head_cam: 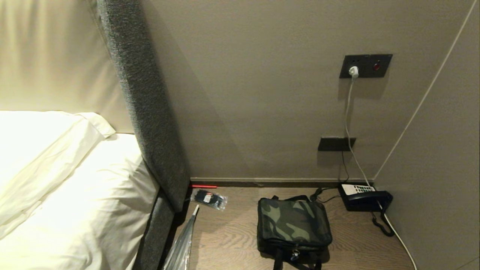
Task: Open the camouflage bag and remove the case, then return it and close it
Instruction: Open the top of the storage box
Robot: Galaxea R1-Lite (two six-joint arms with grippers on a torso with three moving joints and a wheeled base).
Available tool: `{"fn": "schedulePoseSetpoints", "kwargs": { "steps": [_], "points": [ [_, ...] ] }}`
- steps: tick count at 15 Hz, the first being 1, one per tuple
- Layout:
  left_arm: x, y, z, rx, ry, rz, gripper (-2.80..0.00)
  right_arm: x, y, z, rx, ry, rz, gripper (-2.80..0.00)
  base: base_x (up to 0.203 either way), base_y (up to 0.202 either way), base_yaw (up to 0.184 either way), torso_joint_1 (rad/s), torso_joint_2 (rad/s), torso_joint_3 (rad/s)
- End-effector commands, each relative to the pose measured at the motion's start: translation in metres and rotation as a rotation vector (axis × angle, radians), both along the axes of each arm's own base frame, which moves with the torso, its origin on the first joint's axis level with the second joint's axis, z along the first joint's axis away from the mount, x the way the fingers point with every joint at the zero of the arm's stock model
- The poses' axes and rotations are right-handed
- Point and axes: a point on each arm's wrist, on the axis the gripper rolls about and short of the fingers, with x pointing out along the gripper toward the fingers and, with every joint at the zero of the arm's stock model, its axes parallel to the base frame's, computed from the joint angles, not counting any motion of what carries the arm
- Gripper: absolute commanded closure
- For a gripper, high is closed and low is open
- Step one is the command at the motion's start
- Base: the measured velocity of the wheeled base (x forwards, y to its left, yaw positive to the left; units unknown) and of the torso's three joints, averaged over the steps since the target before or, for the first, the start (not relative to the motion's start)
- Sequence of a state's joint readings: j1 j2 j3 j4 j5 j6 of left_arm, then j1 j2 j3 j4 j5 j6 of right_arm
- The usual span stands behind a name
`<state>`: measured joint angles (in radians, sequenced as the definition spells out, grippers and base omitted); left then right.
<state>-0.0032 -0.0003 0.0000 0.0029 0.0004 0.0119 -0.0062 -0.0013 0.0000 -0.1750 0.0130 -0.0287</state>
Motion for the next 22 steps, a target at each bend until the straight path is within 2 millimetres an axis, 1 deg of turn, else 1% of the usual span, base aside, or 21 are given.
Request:
{"fn": "schedulePoseSetpoints", "kwargs": {
  "steps": [1, 15, 22],
  "points": [
    [0.0, 0.0, 0.0, 0.0, 0.0, 0.0, 0.0, 0.0036, 0.0, -0.0109, 0.0, 0.04, 0.001, 0.0, 0.0, 0.0, 0.0, 0.0, 0.0, 0.0],
    [0.0, 0.0, 0.0, -0.003, 0.0, 0.0, 0.0, 0.0036, 0.0, -0.0109, 0.0, 0.04, 0.001, 0.0, 0.0, 0.0, 0.0, 0.0, 0.0, 0.0],
    [0.0, 0.0, 0.0, -0.007, 0.0, 0.0, 0.0, 0.0036, 0.0, -0.0109, 0.0, 0.04, 0.001, 0.0, 0.0, 0.0, 0.0, 0.002, 0.0, -0.151]
  ]
}}
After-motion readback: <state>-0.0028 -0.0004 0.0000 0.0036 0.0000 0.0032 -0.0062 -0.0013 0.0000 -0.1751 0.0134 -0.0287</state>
